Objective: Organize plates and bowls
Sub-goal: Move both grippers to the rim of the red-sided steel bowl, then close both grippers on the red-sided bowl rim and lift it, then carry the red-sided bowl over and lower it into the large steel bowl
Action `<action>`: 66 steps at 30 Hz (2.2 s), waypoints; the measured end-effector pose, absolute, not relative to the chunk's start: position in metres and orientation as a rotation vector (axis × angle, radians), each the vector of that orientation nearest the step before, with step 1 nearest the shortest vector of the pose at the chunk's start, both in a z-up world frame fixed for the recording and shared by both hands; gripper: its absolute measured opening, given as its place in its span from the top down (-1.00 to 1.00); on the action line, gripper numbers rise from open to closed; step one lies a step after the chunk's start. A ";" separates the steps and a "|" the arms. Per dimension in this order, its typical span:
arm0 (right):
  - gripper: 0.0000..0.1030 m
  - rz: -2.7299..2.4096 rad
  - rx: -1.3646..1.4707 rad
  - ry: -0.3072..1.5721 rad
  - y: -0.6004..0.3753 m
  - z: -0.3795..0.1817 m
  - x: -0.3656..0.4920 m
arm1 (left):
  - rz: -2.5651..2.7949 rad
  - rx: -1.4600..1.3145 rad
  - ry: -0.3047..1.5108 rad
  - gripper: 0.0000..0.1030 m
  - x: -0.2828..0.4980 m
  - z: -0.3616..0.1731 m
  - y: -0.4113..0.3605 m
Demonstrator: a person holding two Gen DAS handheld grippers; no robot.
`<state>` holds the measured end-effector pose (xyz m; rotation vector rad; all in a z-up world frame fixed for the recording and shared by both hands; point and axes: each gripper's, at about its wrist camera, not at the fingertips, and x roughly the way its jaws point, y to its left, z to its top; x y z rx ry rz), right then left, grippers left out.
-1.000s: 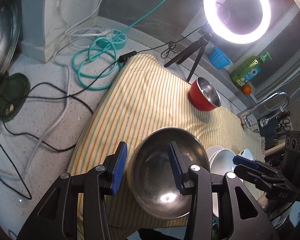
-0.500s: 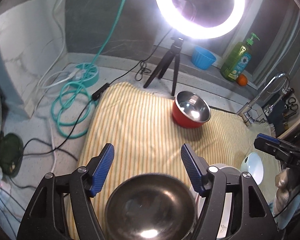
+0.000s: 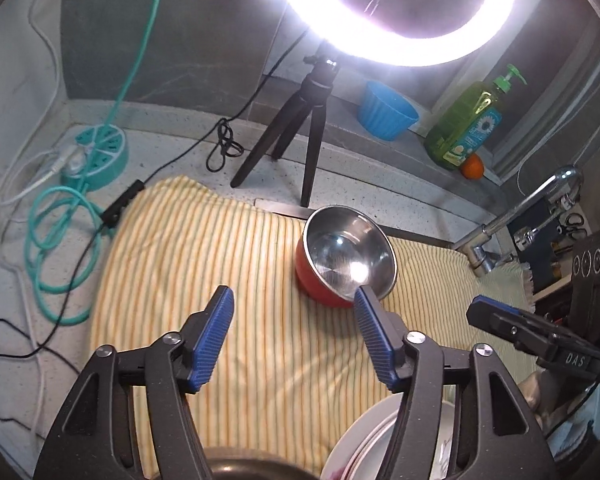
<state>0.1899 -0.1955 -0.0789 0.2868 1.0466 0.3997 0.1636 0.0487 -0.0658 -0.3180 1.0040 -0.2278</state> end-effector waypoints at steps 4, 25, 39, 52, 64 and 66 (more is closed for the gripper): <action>-0.46 0.405 0.312 1.072 -0.195 -0.091 0.206 | -0.254 -0.362 1.051 0.09 0.186 -0.081 0.046; 0.33 0.414 0.406 1.173 -0.189 -0.137 0.260 | -0.323 -0.393 1.171 0.48 0.242 -0.121 0.022; 0.67 0.401 0.390 1.186 -0.185 -0.146 0.271 | -0.335 -0.366 1.193 0.60 0.248 -0.129 0.018; 0.71 0.422 0.357 1.180 -0.182 -0.136 0.263 | -0.329 -0.362 1.187 0.60 0.241 -0.123 0.020; 0.71 0.478 0.329 1.147 -0.175 -0.109 0.231 | -0.327 -0.363 1.127 0.60 0.213 -0.100 0.030; 0.71 0.485 0.322 1.136 -0.174 -0.103 0.225 | -0.328 -0.364 1.112 0.60 0.206 -0.095 0.030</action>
